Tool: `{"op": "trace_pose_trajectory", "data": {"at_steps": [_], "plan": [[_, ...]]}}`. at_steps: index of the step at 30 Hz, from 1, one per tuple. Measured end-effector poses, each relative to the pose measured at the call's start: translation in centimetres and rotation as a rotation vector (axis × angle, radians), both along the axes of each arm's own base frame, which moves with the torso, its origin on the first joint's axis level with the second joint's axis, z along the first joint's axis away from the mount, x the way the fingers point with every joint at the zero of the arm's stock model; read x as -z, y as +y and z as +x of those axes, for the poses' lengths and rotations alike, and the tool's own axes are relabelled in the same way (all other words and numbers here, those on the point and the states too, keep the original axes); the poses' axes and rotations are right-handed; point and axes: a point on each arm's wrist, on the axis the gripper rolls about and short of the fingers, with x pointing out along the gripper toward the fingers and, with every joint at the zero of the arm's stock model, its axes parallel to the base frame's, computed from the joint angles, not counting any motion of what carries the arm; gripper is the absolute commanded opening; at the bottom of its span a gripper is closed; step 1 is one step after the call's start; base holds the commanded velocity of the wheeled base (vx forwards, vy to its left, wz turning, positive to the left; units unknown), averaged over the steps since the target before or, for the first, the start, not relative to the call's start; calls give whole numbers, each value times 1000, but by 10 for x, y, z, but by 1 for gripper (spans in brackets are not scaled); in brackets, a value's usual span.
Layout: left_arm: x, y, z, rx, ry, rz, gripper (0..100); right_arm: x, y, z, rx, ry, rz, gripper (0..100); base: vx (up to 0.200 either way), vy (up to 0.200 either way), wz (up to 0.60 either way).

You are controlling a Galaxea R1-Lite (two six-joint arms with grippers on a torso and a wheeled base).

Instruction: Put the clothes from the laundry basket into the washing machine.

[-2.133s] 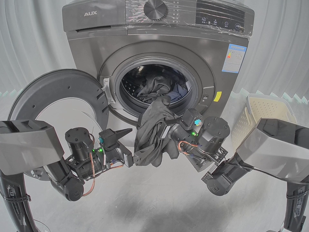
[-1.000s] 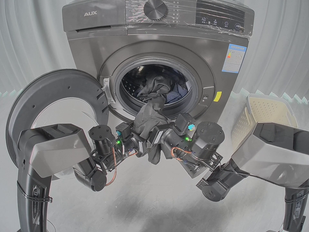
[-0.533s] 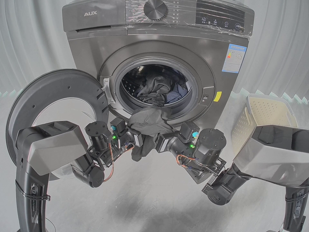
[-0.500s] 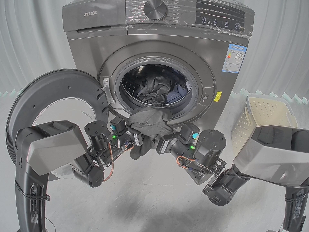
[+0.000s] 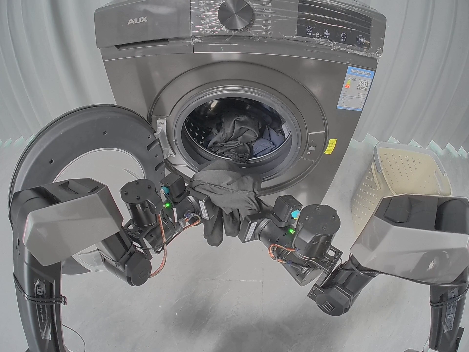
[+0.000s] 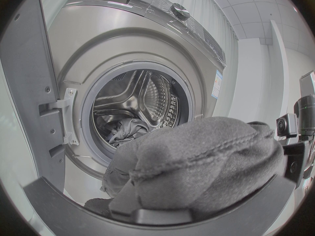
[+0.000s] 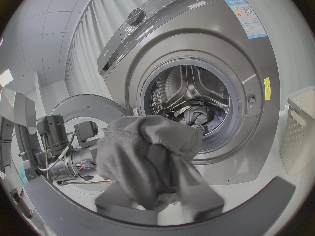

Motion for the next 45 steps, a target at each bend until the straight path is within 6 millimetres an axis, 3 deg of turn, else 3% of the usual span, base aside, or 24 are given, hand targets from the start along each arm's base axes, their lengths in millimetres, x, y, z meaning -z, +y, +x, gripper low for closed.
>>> {"op": "trace_pose_trajectory", "data": {"at_steps": [6,13,17,21,26,33,38,45], "plan": [[-7,5,-12,5,12,4,0,10,-8,-9,-23,33,-61,100,0,0,0],[-15,17,-38,29,49,21,0,34,-33,-56,-148,155,-237,100,0,0,0],[-19,27,-63,74,87,42,0,34,-47,-81,-208,193,-295,100,0,0,0],[-29,36,-86,115,94,48,0,27,-64,-94,-210,208,-312,100,0,0,0],[-38,41,-102,134,82,49,0,15,-86,-90,-147,201,-296,100,0,0,0],[-43,41,-108,135,62,58,0,4,-106,-72,-36,181,-258,100,0,0,0],[-41,40,-109,136,40,96,0,7,-112,-66,-1,192,-258,100,0,0,0],[-36,37,-109,145,42,127,0,8,-111,-67,-6,195,-262,100,200,0,0]]}}
